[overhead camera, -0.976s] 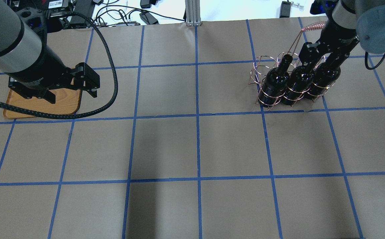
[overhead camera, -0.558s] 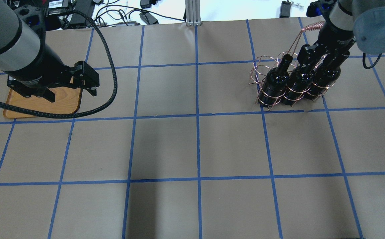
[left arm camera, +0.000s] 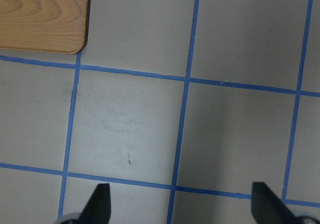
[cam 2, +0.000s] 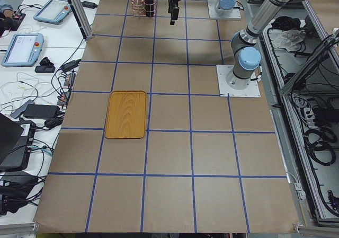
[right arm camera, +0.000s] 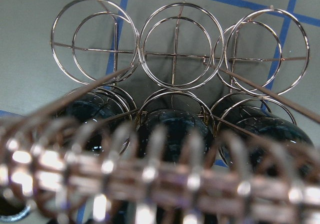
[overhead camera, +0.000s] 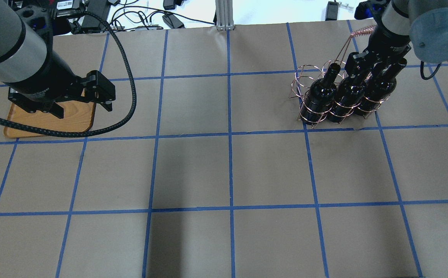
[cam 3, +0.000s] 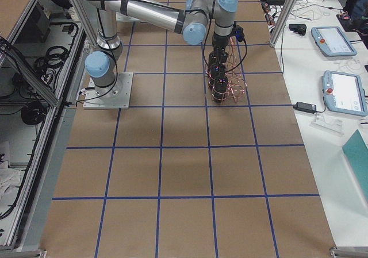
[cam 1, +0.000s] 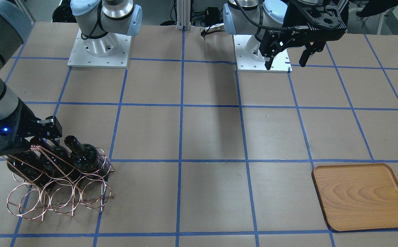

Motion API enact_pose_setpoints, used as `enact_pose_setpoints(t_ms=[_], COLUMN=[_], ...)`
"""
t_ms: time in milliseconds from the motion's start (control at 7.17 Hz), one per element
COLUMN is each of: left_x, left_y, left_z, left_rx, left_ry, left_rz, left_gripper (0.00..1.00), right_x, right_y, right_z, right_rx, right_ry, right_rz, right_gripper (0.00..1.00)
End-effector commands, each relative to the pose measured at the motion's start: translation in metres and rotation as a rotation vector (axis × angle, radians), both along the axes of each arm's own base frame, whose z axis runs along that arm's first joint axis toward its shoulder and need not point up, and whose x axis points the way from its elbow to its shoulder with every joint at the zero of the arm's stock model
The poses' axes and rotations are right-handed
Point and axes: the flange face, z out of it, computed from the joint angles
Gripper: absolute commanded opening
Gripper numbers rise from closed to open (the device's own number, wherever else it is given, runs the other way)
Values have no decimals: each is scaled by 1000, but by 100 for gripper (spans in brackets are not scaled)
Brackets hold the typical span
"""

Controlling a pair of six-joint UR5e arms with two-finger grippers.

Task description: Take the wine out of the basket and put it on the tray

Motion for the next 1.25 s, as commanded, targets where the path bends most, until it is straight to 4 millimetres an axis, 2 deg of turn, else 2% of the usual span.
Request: enact_pose_setpoints(t_ms=[0,279,418,558,837,976,1115], left_x=[1,0,0,3,6,6,7], left_y=[1,1,1,-3,0,1,-8], left_z=[0,-1,-8,-10,-1,-4,-19], left_rx=[-1,-1,16,23,1,11,44], left_ry=[0,2,-2,-18,-22,-22,-20], left_rz=[4,7,1,5,15,10,17], left_gripper=[100,100,100,100,100,100,100], right_x=[0,0,0,0,0,0,1], right_y=[1,1,2,1,1,1,0], right_z=[-1,-1,0,0,-1,-1,1], right_rx=[8,10,10,7,10,8,4], right_ry=[-1,-3,-3,-3,-2,-1,0], right_rz=[-2,-5,-5,-5,-3,-2,0], right_gripper=[56,57,57,46,0,0,0])
